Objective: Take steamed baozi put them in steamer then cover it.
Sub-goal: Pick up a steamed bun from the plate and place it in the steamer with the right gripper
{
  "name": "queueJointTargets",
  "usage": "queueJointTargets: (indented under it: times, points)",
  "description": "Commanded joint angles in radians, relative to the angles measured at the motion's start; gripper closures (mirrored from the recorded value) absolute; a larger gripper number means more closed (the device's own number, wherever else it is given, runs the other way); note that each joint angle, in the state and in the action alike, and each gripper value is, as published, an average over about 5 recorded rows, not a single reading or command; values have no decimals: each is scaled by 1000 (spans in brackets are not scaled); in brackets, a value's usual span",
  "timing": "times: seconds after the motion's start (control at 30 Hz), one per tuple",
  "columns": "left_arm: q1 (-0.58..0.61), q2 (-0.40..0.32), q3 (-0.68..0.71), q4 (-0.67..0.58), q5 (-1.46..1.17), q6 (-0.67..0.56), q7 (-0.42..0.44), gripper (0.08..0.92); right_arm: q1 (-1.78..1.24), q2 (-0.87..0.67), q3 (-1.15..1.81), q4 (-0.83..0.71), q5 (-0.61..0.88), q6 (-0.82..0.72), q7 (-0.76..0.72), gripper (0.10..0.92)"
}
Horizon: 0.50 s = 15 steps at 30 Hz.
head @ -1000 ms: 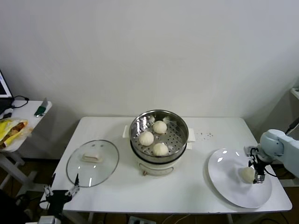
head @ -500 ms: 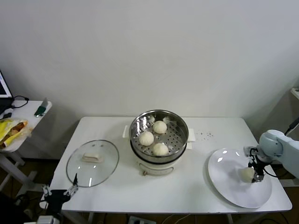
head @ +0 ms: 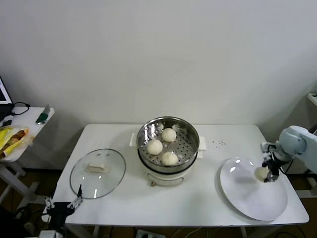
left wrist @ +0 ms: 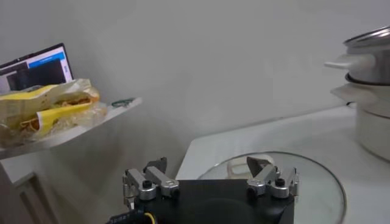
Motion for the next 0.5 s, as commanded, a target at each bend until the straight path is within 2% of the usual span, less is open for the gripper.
queueJointTargets:
  times: [0.03,0.27,0.5]
  points:
    - [-6,-2,16,-22,15,6,3,177,664,287,-511,-55,427,-28,1,375]
    - [-11,-7,43,-42,42,4,15,177,757,529,-575,-100,647,-67,11,388]
    - [-1,-1,39,-50,37,-4,17,177,710,674,-563,-96,739,-109,43,397]
